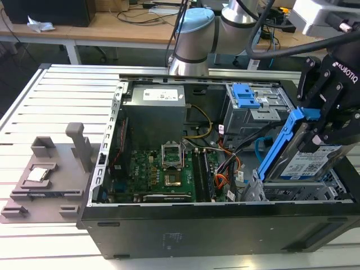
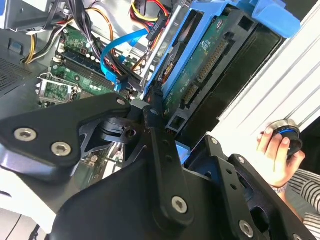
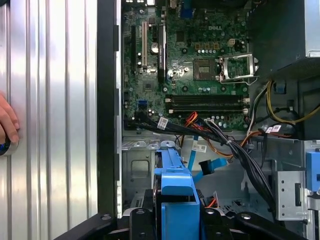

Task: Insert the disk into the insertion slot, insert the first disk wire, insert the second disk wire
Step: 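Insert the disk into the insertion slot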

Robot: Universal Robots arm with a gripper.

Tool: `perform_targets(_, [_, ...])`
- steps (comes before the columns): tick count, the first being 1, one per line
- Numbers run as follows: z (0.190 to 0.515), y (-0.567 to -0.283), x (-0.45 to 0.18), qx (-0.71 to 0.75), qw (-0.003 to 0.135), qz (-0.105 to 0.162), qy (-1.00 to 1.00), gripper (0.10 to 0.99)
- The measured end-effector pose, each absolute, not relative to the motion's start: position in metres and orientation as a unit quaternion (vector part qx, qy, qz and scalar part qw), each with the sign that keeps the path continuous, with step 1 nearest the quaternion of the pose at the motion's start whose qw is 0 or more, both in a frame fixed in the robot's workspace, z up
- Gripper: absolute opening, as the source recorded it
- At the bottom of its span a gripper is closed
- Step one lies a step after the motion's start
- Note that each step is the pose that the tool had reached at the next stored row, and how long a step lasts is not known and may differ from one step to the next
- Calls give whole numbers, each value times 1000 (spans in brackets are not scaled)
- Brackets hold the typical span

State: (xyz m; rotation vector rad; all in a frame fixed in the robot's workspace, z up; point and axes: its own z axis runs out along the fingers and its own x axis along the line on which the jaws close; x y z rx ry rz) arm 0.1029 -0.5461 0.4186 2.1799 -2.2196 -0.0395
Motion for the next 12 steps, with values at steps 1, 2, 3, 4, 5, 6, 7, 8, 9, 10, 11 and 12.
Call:
perform_targets(1, [416, -546, 103, 701, 15, -13, -713, 365])
perform_targets(2, [414, -546, 103, 701, 15, -13, -713, 365])
perform_targets(3, [413, -546, 103, 701, 15, -13, -713, 365])
perform_targets(4, [411, -546, 103, 701, 15, -13, -713, 365])
perform_targets(5, [408, -546, 103, 701, 15, -13, -713, 365])
perform_targets(6, [406, -546, 103, 701, 15, -13, -713, 365])
perform_targets(7, [404, -546, 103, 701, 15, -13, -713, 365])
perform_targets(8, [403, -546, 103, 701, 15, -13, -713, 365])
perform_targets(9, [402, -546, 103, 701, 15, -13, -713, 365])
perform_targets(10, [401, -546, 103, 701, 15, -13, -713, 365])
perform_targets(11, [399, -546, 103, 701, 15, -13, -713, 365])
perform_targets(12, [399, -546, 103, 701, 15, -13, -713, 365])
